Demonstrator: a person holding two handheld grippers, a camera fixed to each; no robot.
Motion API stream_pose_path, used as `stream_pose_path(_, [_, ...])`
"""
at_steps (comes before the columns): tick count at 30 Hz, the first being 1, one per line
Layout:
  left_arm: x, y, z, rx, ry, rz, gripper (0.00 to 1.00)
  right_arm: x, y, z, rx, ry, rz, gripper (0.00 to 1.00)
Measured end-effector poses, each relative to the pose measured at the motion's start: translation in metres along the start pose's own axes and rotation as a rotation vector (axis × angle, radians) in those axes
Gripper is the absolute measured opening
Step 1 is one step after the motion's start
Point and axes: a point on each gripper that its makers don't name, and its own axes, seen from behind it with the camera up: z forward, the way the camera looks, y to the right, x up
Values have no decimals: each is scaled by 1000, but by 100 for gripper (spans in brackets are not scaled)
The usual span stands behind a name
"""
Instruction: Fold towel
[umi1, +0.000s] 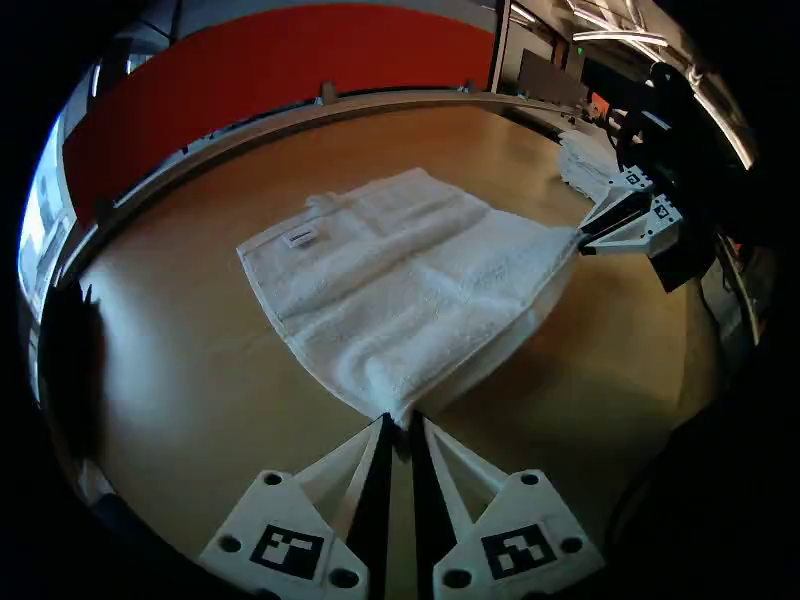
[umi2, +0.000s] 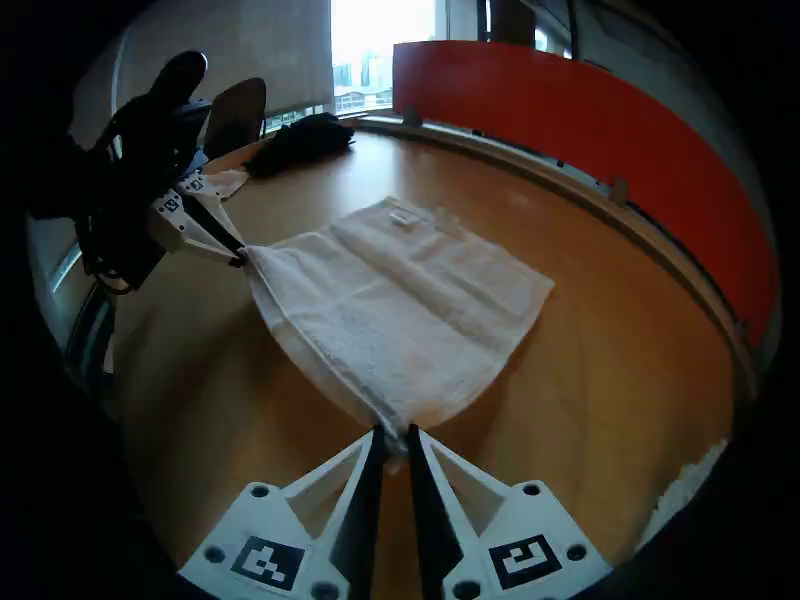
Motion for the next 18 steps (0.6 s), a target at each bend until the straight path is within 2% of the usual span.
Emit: stream_pose_path(18, [22,14,-45,-4,41,-50,12,30,-13,-42,-1,60,12,17])
